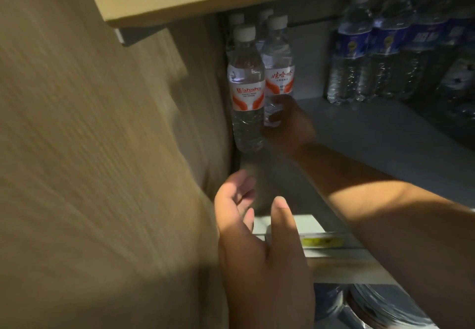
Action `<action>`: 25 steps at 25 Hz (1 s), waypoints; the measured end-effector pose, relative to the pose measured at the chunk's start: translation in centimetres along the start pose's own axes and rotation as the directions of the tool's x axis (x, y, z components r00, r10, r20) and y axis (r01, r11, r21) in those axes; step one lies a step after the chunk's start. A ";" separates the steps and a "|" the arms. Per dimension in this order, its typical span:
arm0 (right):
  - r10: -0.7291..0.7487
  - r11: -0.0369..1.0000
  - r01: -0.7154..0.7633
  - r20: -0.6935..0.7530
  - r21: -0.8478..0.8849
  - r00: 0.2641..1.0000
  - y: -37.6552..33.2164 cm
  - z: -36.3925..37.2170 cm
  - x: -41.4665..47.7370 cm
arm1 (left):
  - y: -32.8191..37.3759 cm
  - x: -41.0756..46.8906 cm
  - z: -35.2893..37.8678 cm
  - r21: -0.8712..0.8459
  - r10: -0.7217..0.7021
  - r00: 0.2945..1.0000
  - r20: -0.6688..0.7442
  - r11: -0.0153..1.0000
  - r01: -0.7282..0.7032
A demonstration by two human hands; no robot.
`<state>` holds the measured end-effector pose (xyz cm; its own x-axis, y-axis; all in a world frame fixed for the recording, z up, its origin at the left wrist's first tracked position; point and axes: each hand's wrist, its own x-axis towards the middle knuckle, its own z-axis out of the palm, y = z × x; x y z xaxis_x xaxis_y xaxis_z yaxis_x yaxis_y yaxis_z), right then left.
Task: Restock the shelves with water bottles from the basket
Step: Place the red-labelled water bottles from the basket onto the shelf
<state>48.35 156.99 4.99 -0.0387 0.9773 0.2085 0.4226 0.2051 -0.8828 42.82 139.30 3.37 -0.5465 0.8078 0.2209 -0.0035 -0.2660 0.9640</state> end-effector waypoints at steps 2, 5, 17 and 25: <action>0.011 1.000 -0.011 -0.013 -0.012 1.000 -0.2 -2.5 -1.1 | 0.2 0.1 -0.1 0.035 0.020 0.999 0.042 0.999 -0.021; -0.059 0.998 0.058 -0.057 -0.023 0.997 -0.1 -8.0 -5.2 | 1.1 -1.1 -0.1 0.106 0.060 0.984 0.166 0.991 -0.078; 0.196 0.870 -0.352 -0.413 -0.345 0.890 9.9 -32.4 -34.7 | 2.7 -19.9 14.1 0.143 0.056 0.480 0.876 0.919 -0.368; 0.427 0.615 -0.732 -0.658 -0.293 0.621 15.3 -40.8 -51.3 | -1.9 -34.0 23.9 0.044 -0.081 -0.077 0.994 0.917 -0.396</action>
<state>93.78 107.77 -2.05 0.7517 0.6589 0.0295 0.5532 -0.6056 -0.5720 81.45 124.87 -2.43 0.8747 0.4819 0.0517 0.2503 -0.5405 0.8033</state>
